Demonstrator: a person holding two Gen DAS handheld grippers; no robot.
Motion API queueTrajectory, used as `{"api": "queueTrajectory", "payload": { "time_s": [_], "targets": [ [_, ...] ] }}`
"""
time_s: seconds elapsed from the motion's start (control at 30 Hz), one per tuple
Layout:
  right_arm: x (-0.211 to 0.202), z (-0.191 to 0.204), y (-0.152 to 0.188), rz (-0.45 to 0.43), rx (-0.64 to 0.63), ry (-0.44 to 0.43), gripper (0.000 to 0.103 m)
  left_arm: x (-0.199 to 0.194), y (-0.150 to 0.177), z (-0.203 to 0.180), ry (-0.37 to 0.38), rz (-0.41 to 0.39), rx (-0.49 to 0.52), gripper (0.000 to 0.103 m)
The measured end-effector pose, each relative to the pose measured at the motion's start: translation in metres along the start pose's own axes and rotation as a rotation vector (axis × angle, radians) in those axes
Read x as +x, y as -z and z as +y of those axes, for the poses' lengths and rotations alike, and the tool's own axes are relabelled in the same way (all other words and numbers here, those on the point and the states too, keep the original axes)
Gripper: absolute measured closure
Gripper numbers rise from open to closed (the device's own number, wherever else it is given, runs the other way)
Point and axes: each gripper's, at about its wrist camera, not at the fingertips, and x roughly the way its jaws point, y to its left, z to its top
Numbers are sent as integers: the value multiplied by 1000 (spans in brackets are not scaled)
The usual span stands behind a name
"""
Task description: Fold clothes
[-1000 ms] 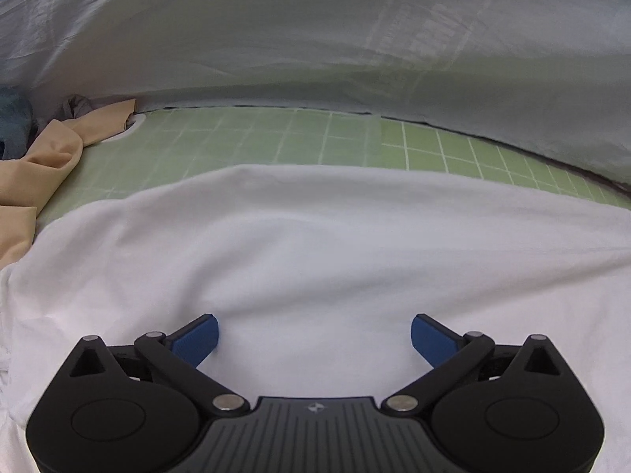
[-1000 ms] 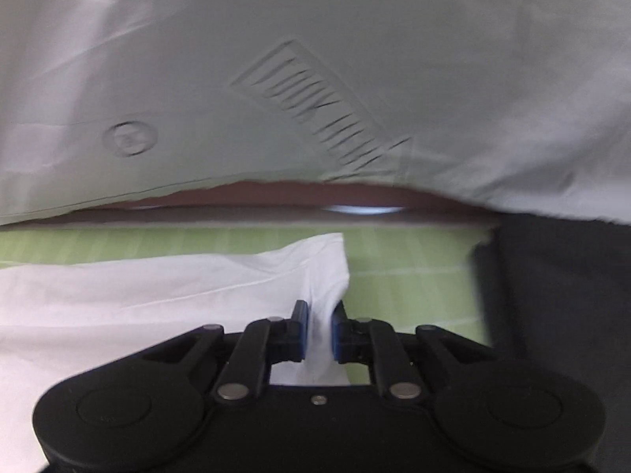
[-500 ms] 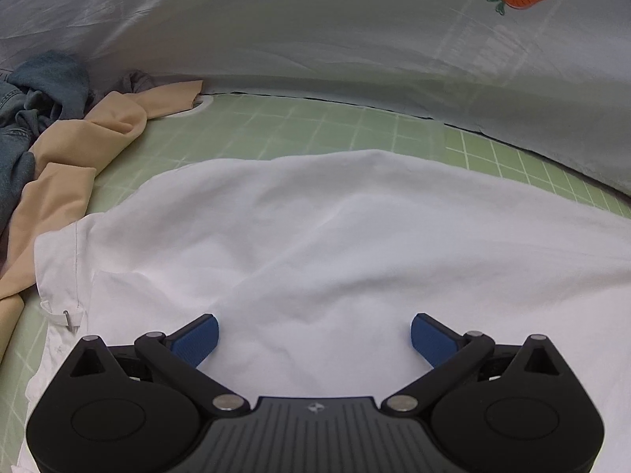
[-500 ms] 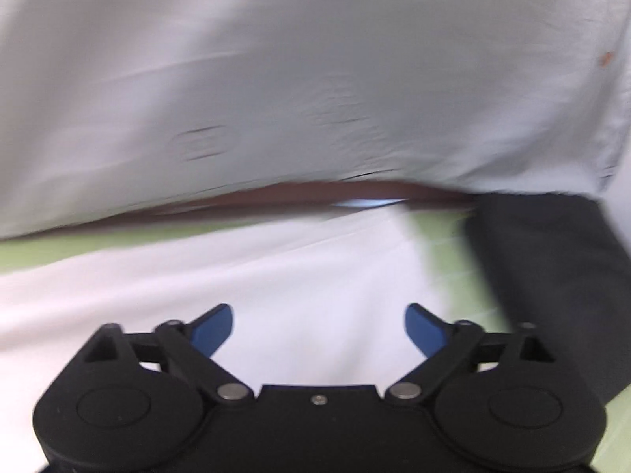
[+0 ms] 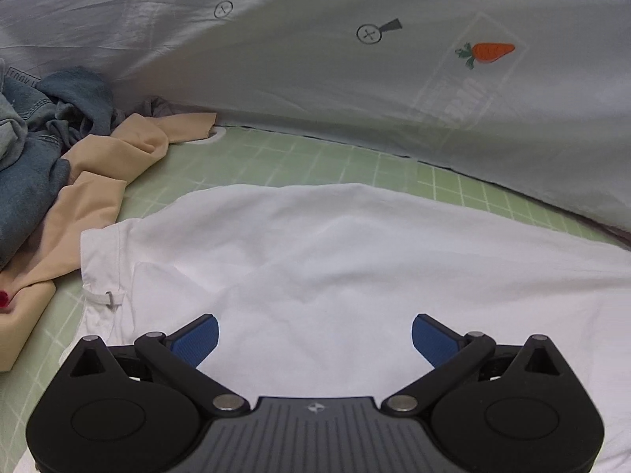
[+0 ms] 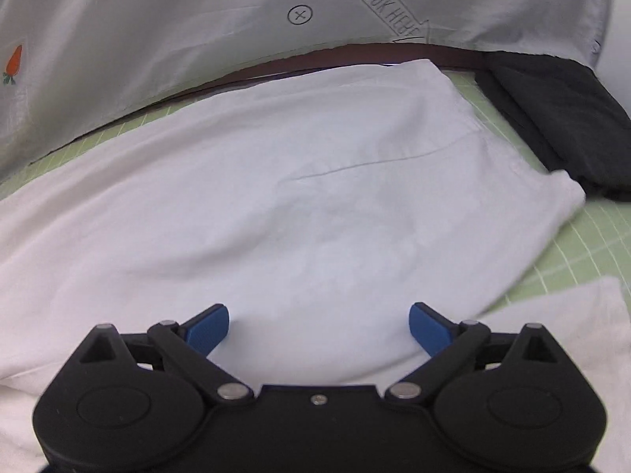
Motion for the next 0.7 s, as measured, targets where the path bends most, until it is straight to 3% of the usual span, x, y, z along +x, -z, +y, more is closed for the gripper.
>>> {"api": "queueTrajectory", "payload": {
  "time_s": [0.07, 0.2, 0.5, 0.7],
  "targets": [
    [-25, -3, 15, -18, 39, -53, 4, -24, 13, -1, 26, -13, -19, 0],
    [-62, -12, 50, -36, 119, -131, 0, -57, 53, -8, 89, 43, -60, 0],
    [-100, -41, 109, 14, 177, -175, 0, -106, 138, -42, 117, 129, 51, 0],
    [-121, -82, 142, 45, 245, -168, 0, -120, 181, -45, 117, 205, -5, 0]
  ]
}}
